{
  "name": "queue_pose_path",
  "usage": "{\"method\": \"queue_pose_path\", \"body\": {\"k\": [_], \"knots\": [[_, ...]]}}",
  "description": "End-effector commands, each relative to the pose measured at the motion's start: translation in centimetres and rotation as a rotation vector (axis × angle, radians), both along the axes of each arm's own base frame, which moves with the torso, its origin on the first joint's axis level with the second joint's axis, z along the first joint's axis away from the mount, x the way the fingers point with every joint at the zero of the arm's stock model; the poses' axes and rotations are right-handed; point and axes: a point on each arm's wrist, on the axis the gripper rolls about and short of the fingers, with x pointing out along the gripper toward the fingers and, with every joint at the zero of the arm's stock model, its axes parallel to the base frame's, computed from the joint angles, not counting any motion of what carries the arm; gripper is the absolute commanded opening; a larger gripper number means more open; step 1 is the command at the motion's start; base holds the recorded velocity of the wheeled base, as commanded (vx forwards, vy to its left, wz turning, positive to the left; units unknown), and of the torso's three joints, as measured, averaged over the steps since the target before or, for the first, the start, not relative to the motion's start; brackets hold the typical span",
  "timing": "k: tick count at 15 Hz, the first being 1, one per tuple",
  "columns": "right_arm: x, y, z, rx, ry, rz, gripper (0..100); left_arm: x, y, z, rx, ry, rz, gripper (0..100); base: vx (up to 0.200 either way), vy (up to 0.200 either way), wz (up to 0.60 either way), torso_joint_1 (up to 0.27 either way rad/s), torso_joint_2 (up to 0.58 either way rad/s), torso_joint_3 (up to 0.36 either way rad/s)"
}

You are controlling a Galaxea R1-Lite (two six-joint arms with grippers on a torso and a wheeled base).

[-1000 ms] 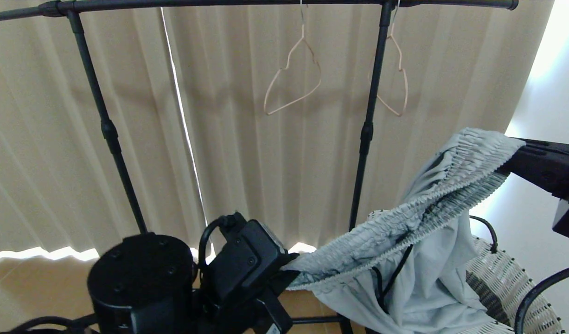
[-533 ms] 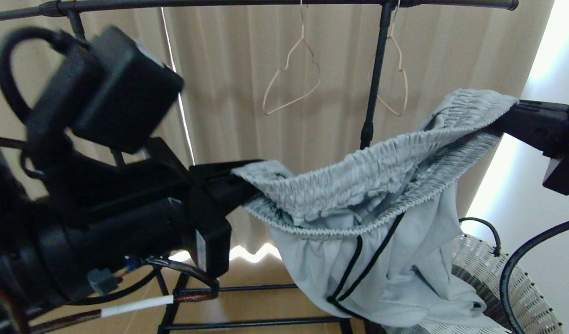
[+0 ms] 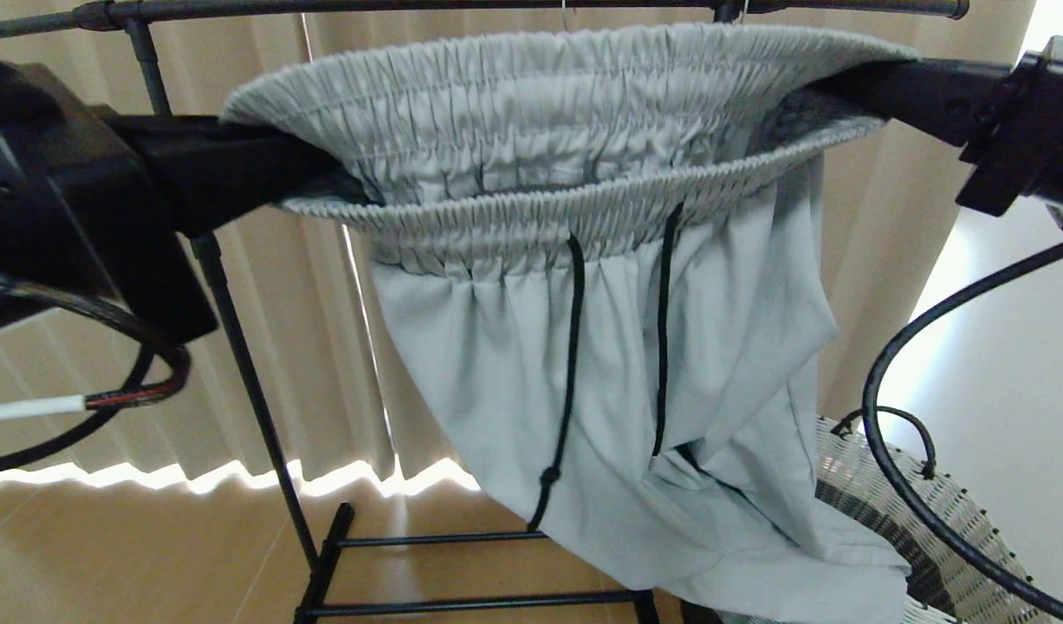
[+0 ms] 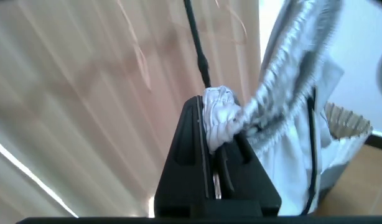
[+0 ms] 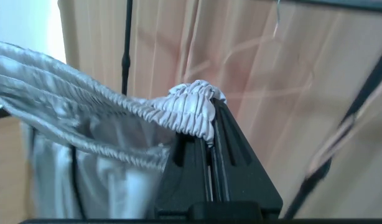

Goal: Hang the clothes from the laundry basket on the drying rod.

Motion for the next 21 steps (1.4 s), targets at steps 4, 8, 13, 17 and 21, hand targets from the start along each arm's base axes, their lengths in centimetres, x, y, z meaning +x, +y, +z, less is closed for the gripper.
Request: {"method": "queue_pose_path", "body": {"k": [4, 8, 13, 17, 21], "knots": [[2.2, 1.4, 1.1, 0.013, -0.019, 0.002, 0, 0.1, 2.4, 2.0, -0.040, -0.048, 0.108, 0, 0.000, 0.000, 0.00, 0.000, 0.00, 0.000], [2.4, 2.2, 3.3, 0.051, -0.076, 0.026, 0, 0.1, 2.3, 3.8, -0.054, -0.073, 0.067, 0, 0.000, 0.000, 0.00, 0.000, 0.00, 0.000], [2.7, 2.6, 1.8, 0.026, -0.032, 0.029, 0, 1.4, 1.2, 0.7, 0.027, 0.027, 0.048, 0, 0.000, 0.000, 0.00, 0.000, 0.00, 0.000], [2.9, 2.6, -2.2, -0.028, 0.052, 0.016, 0, 2.1, 0.6, -3.2, 0.047, 0.034, 0.040, 0, 0.000, 0.000, 0.00, 0.000, 0.00, 0.000], [2.7, 1.2, -3.9, -0.038, 0.070, -0.067, 0, 3.6, 0.1, -4.0, 0.098, 0.041, 0.068, 0, 0.000, 0.000, 0.00, 0.000, 0.00, 0.000]]}}
